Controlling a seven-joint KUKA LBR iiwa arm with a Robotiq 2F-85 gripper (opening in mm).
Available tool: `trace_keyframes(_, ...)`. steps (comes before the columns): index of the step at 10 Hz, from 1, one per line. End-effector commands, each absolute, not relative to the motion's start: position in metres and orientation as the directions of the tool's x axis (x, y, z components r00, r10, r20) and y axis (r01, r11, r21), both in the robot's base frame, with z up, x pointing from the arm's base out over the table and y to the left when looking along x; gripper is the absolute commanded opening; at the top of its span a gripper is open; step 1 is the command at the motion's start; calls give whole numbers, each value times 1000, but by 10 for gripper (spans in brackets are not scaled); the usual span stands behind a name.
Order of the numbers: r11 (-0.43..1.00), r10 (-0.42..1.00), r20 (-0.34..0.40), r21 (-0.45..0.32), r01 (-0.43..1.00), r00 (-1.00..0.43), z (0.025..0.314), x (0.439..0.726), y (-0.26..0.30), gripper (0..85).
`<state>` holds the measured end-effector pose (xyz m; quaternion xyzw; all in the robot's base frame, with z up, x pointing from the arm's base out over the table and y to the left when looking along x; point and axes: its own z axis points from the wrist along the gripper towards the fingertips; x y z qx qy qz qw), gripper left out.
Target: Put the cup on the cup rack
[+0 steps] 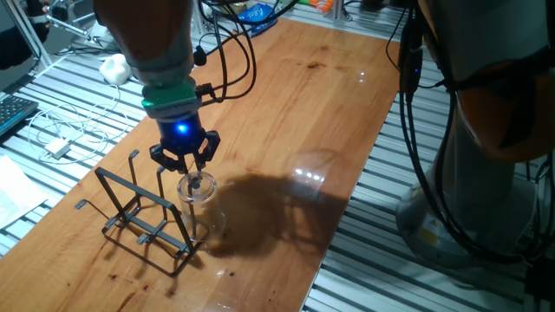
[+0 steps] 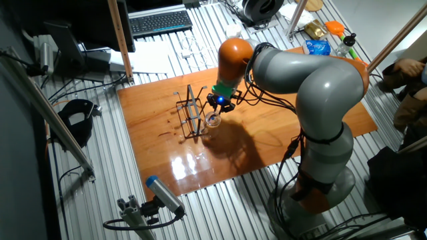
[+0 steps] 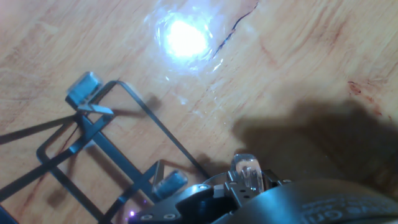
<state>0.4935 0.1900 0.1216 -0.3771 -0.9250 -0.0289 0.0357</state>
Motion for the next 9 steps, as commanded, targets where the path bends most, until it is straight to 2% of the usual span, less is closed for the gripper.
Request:
trace_keyframes(1,709,702,76,26,705,-708,120,493,190,170)
trace_keyframes(6,690,723,40,24,724,-690,115,494,191,170)
trace_keyframes(7,689,724,32,18,725,-689,116,494,192,340)
trace_keyframes(9,681,732,30,10,732,-681,121,495,193,340)
